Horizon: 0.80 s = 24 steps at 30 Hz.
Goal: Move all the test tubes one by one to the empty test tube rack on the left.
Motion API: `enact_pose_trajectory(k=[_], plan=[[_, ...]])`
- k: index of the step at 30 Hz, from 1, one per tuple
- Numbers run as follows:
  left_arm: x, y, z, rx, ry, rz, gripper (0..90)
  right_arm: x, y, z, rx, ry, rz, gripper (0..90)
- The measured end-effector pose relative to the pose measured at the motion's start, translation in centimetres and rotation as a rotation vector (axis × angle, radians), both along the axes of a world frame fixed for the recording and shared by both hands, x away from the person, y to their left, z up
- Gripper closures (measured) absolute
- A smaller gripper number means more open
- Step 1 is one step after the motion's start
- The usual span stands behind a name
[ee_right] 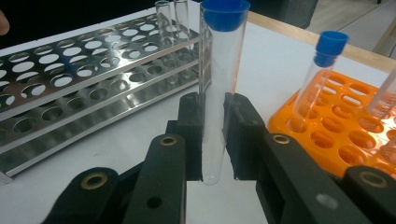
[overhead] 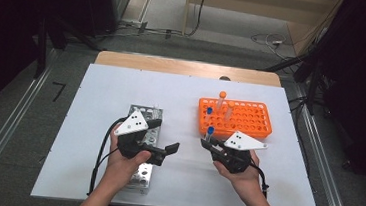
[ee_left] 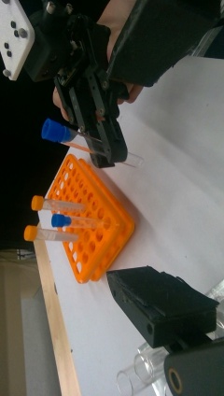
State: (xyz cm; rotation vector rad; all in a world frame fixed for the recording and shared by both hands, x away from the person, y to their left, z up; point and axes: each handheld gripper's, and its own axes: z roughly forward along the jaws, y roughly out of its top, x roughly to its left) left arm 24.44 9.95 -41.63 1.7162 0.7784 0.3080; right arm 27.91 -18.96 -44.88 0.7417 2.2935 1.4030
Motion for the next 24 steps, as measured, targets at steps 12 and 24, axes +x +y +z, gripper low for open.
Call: enact_pose_trajectory(k=[12, 24], plan=[[0.0, -1.6, -0.2, 0.029, 0.029, -0.003, 17.3, -0.9, 2.1, -0.2, -0.024, -0.002, 0.056, 74.9], [-0.4, -3.0, -0.2, 0.026, -0.003, -0.043, 38.8, -1.7, 3.8, -0.4, -0.043, -0.013, 0.113, 74.9]])
